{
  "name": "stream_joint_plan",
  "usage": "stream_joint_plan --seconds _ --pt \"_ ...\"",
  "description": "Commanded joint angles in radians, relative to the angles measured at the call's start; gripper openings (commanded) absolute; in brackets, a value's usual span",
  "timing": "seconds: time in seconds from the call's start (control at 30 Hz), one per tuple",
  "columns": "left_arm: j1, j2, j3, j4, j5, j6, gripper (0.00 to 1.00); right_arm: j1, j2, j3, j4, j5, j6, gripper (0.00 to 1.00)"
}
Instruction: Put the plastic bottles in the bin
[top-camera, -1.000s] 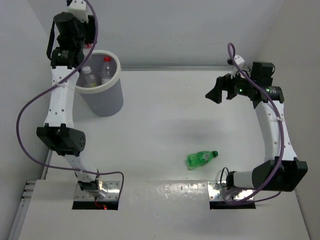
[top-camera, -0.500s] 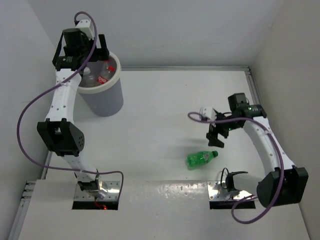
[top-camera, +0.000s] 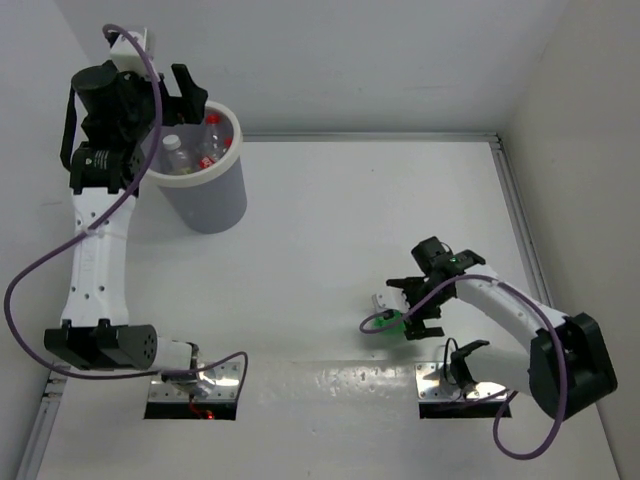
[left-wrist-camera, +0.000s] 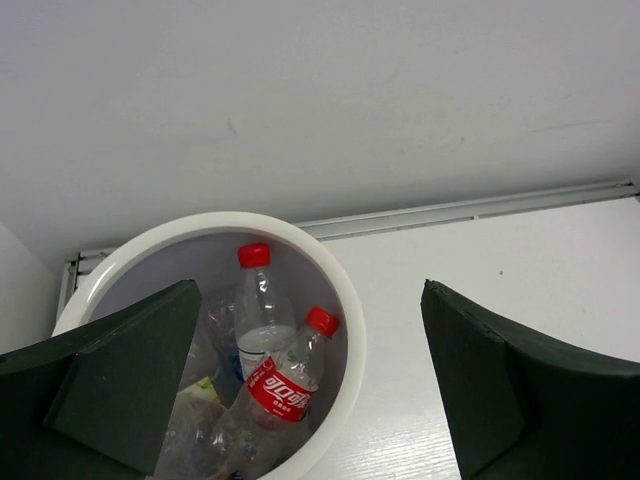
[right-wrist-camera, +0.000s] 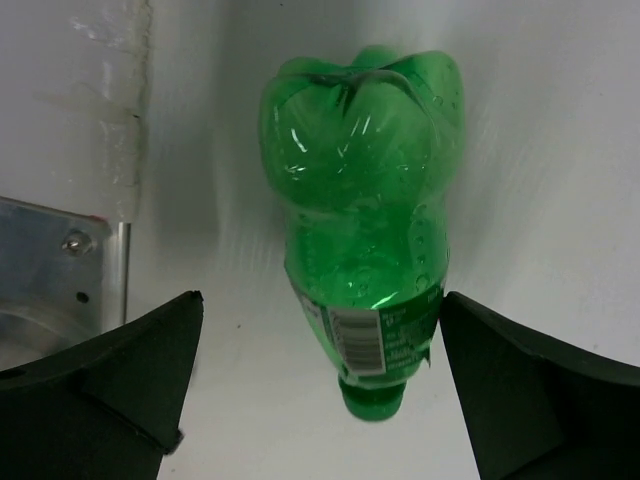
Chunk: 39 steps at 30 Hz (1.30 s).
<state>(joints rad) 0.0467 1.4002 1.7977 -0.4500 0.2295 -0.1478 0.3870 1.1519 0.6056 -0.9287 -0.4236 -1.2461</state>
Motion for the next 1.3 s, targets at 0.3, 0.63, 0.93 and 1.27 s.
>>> stream_joint_plan --seconds 0.3,0.63,0.93,1.27 --pt "0.007 -0.164 -0.263 0.160 0.163 -0.028 1.00 0.017 0.163 0.001 0.291 -0.030 0.013 0.64" --pt "-0.003 -0.354 -0.494 0.484 0.708 -0.374 0.95 -0.017 0.084 0.570 0.196 -0.517 0.677 0.22" --pt "-0.189 -0.328 -0.505 0.504 0.797 -0.421 0.95 0.058 0.190 0.747 1.065 -0.710 1.796 0.22" --pt "-0.317 -0.241 -0.380 0.504 0.806 -0.421 0.99 0.170 0.385 0.911 1.214 -0.684 1.975 0.21"
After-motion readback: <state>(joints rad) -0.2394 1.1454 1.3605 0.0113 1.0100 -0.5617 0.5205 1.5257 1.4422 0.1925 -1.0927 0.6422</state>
